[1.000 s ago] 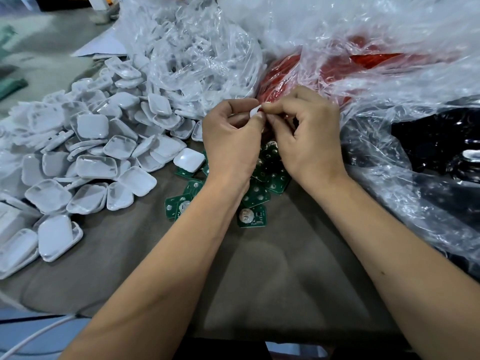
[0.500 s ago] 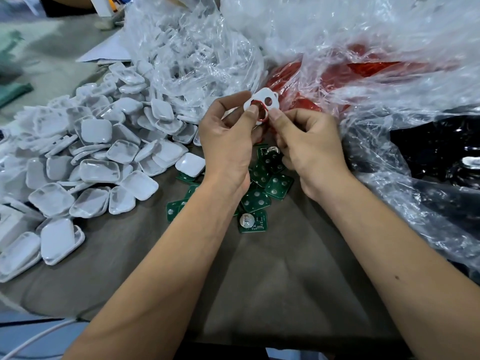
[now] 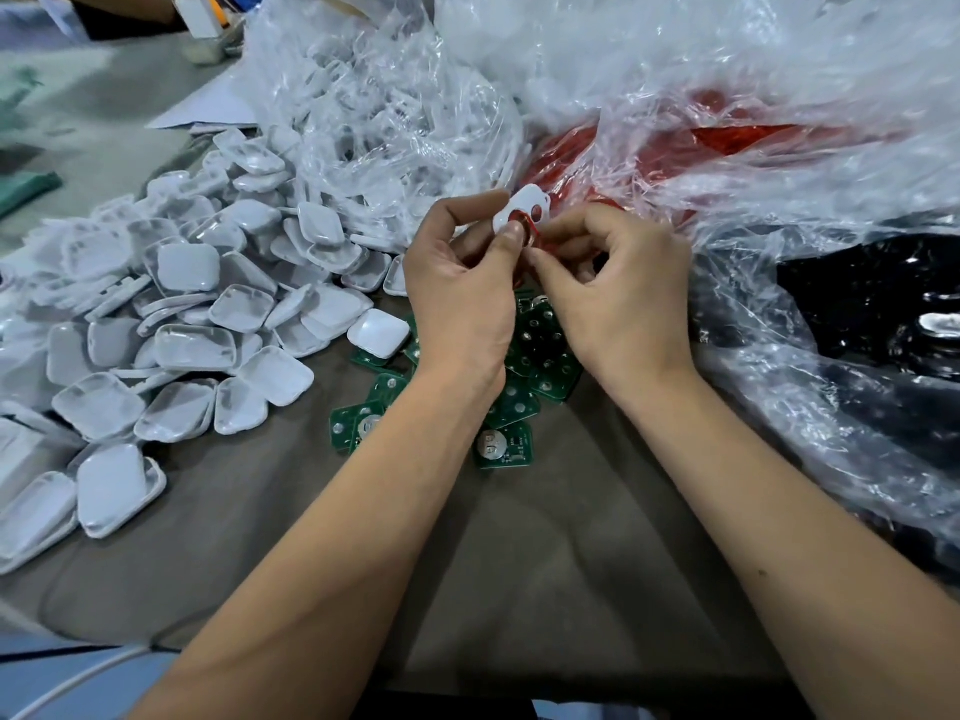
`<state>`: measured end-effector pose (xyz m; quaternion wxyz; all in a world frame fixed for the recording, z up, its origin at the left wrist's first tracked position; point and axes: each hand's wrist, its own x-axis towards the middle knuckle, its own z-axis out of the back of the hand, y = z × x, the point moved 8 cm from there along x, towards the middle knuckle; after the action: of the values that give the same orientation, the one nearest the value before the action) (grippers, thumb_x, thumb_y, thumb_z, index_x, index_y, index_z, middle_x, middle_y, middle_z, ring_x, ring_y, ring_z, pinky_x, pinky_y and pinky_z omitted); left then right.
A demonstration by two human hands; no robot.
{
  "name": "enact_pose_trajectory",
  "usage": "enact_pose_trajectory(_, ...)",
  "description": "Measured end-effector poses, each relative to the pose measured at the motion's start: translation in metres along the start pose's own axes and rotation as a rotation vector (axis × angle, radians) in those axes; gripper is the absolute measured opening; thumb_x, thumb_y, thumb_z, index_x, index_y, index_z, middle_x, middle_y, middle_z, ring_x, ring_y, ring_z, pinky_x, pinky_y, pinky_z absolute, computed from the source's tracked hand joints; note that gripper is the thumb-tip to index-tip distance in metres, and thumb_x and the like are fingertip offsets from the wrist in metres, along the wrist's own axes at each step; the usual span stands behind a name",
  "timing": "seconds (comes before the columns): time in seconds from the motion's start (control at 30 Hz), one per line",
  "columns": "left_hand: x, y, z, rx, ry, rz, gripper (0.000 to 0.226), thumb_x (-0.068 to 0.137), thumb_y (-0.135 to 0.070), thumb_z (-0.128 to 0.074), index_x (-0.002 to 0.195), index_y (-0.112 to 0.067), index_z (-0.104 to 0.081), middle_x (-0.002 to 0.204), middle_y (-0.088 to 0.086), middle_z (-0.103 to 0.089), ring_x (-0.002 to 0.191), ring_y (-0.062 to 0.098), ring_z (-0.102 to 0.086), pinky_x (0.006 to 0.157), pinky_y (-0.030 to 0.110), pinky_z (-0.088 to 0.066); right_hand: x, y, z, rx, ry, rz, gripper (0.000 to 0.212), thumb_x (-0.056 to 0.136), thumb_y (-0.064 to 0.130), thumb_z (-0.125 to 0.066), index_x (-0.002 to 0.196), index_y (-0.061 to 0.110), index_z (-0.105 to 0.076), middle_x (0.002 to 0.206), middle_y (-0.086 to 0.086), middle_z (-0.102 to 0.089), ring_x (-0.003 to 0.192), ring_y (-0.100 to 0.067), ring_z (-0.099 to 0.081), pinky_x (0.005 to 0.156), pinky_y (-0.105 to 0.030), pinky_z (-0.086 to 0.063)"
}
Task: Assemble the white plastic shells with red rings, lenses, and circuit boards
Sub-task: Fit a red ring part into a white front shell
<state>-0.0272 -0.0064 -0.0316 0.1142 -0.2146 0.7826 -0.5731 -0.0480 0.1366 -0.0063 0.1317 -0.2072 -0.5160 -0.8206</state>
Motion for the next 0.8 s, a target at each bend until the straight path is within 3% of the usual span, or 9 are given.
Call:
enact_pose_trajectory(0.07, 0.0, 0.001, 0.0, -0.005, 0.007, 0.004, 0.02, 0.095, 0.009, -0.064, 0.099, -0.011, -0.066, 0.087, 0.008, -0.078, 0.084, 0.021, -0.074, 0.08, 0.035, -0.061, 0.002, -0.006, -0.002, 0.03, -0.001, -0.041, 0.005, 0.085, 0.019, -0.083, 0.089, 0.018, -0.08, 0.075, 0.014, -0.073, 0.069, 0.0, -0.069, 0.064, -0.012, -0.051)
enact_pose_trajectory(0.2, -0.001, 0.001, -0.004, -0.007, 0.048, 0.007, 0.021, 0.096, 0.007, -0.064, 0.096, -0.014, -0.066, 0.088, 0.007, -0.078, 0.074, 0.015, -0.072, 0.06, 0.021, -0.053, 0.005, -0.024, -0.004, 0.229, -0.008, -0.223, 0.01, 0.088, 0.022, -0.081, 0.079, 0.022, -0.079, 0.072, 0.006, -0.077, 0.069, -0.011, -0.075, 0.07, -0.032, -0.063)
enact_pose_trajectory(0.37, 0.0, 0.005, -0.004, -0.035, 0.032, 0.042, 0.018, 0.096, 0.007, -0.064, 0.101, -0.01, -0.066, 0.084, 0.007, -0.076, 0.07, 0.012, -0.069, 0.061, 0.019, -0.052, 0.005, -0.017, -0.003, 0.158, -0.012, -0.153, 0.01, 0.092, 0.019, -0.076, 0.083, 0.014, -0.077, 0.075, 0.004, -0.075, 0.072, -0.015, -0.073, 0.07, -0.036, -0.061)
enact_pose_trajectory(0.57, -0.001, 0.006, -0.005, -0.045, 0.055, 0.04, 0.021, 0.092, 0.009, -0.067, 0.1, -0.011, -0.067, 0.091, 0.013, -0.078, 0.087, 0.022, -0.075, 0.075, 0.028, -0.057, 0.006, -0.016, -0.003, 0.093, 0.024, -0.147, 0.011, 0.093, 0.017, -0.075, 0.085, 0.011, -0.078, 0.076, 0.003, -0.075, 0.073, -0.015, -0.072, 0.074, -0.038, -0.06)
enact_pose_trajectory(0.73, 0.001, 0.007, -0.002, -0.049, 0.049, 0.057, 0.023, 0.09, 0.01, -0.069, 0.099, -0.012, -0.066, 0.081, 0.006, -0.077, 0.08, 0.019, -0.073, 0.071, 0.026, -0.056, 0.006, -0.019, -0.004, 0.122, 0.028, -0.169, 0.009, 0.09, 0.02, -0.078, 0.083, 0.016, -0.079, 0.072, 0.005, -0.075, 0.068, -0.013, -0.073, 0.069, -0.036, -0.062)
enact_pose_trajectory(0.8, 0.002, 0.008, -0.002, -0.074, 0.042, 0.072, 0.025, 0.089, 0.012, -0.07, 0.098, -0.011, -0.067, 0.079, 0.006, -0.076, 0.082, 0.022, -0.073, 0.077, 0.032, -0.06, 0.005, -0.021, -0.004, 0.175, 0.026, -0.191, 0.009, 0.089, 0.02, -0.079, 0.08, 0.019, -0.079, 0.068, 0.007, -0.074, 0.063, -0.009, -0.071, 0.061, -0.03, -0.058)
